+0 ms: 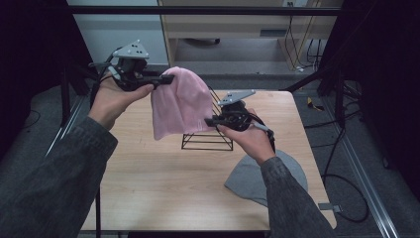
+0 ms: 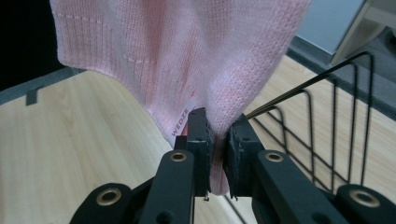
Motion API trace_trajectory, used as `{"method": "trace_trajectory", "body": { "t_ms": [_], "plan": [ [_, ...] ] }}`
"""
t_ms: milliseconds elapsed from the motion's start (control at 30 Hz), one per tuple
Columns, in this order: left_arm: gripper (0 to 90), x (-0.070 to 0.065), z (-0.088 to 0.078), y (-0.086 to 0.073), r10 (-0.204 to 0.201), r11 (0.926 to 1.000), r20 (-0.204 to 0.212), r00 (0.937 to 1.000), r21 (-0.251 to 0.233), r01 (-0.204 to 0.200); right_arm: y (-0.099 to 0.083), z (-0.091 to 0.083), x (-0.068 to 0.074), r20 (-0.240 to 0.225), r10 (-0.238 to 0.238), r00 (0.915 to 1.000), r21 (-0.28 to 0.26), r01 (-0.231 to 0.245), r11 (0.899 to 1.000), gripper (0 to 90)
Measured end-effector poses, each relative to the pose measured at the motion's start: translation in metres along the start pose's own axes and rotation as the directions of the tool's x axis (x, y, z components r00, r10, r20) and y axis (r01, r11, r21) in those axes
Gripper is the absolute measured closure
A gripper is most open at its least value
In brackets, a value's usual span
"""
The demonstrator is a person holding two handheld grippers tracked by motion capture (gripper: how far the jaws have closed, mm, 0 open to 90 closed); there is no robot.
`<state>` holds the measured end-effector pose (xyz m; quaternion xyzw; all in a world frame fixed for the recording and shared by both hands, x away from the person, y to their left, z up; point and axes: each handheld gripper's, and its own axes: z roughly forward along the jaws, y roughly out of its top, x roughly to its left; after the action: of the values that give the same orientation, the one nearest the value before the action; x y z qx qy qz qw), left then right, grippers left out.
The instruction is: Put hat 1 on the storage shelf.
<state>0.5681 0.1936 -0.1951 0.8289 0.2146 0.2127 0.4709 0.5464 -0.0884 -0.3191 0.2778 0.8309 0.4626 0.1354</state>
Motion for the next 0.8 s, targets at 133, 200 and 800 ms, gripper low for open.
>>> {"method": "trace_trajectory", "body": {
  "t_ms": [133, 200, 800],
  "plan": [
    [79.5, 0.007, 0.006, 0.008, 0.006, 0.9999, -0.007, 1.0000, -0.011, -0.006, 0.007, 0.000, -0.008, 0.011, 0.004, 0.9999, -0.013, -0.004, 1.000, 81.9],
    [79.5, 0.014, 0.015, 0.015, 0.001, 0.9997, 0.000, 1.0000, -0.022, -0.001, 0.013, 0.001, -0.017, 0.037, 0.009, 0.9993, -0.020, -0.008, 1.000, 82.1],
    [79.2, 0.041, 0.065, 0.032, -0.039, 0.9989, 0.051, 0.9979, -0.025, 0.041, 0.011, -0.004, -0.066, 0.094, 0.075, 0.9928, -0.039, -0.072, 0.997, 82.2]
  ]
}}
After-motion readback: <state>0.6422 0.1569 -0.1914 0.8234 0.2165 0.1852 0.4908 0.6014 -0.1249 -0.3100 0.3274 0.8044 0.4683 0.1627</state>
